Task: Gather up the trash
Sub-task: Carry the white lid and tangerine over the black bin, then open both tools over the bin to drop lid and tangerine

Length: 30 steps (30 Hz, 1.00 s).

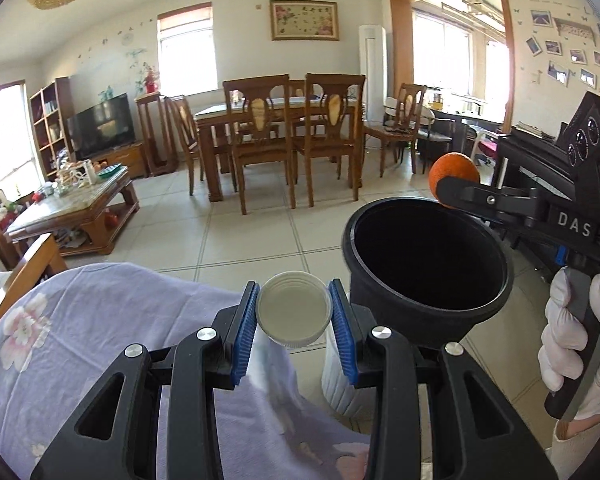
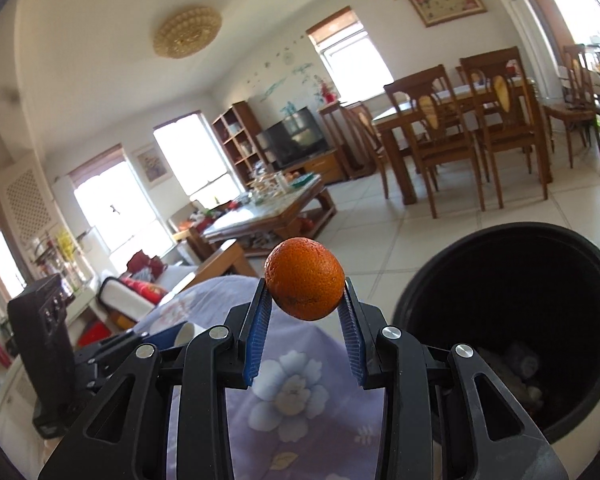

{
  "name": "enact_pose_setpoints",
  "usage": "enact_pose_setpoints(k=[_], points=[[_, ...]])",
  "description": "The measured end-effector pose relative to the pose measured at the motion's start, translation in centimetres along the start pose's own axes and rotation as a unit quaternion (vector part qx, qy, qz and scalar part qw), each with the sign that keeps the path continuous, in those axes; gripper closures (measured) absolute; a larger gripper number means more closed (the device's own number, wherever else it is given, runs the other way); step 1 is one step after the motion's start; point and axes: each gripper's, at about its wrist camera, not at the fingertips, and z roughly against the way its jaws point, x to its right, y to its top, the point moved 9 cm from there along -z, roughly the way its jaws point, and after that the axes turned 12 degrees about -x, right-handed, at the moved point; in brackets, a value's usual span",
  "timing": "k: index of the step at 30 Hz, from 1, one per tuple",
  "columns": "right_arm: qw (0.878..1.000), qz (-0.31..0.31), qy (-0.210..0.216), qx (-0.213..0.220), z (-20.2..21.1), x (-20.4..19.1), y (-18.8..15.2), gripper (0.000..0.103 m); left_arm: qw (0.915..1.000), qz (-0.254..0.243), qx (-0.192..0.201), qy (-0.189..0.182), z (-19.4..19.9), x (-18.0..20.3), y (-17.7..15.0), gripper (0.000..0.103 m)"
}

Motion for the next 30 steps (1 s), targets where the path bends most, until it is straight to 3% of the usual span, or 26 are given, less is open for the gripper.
enact_pose_setpoints(k=[4, 8, 10, 15, 20, 30], points=[[0.996, -0.047, -0.07, 0.016, 2.0, 6.6, 0.4, 0.069, 0.9991, -0.016, 0.003, -0.038, -2.3, 3.8, 1.7, 0.068], [0.983, -0.094, -0.155, 0.016, 3.0, 13.0, 0.0, 0.069, 0.9954, -0.024, 0.007, -0.092, -4.4, 7.7, 3.0, 0.068], [0.977, -0.115, -0.178, 0.008, 3.1, 15.9, -0.6, 0.069, 0.9936, -0.027, 0.003, -0.109, -5.8, 9.2, 3.5, 0.068], [0.969, -0.15, -0.196, -0.013, 1.7, 19.6, -2.7, 0.068, 0.9917, -0.046, -0.025, -0.117, -9.9, 12.4, 4.0, 0.068], [0.967, -0.16, -0.193, -0.03, -0.7, 20.3, -3.0, 0.068, 0.989, -0.062, -0.054, -0.123, -13.1, 14.6, 3.4, 0.067], [0.963, -0.18, -0.196, -0.04, -2.0, 20.5, -3.1, 0.066, 0.9889, -0.06, -0.074, -0.115, -13.7, 14.2, 2.6, 0.066]])
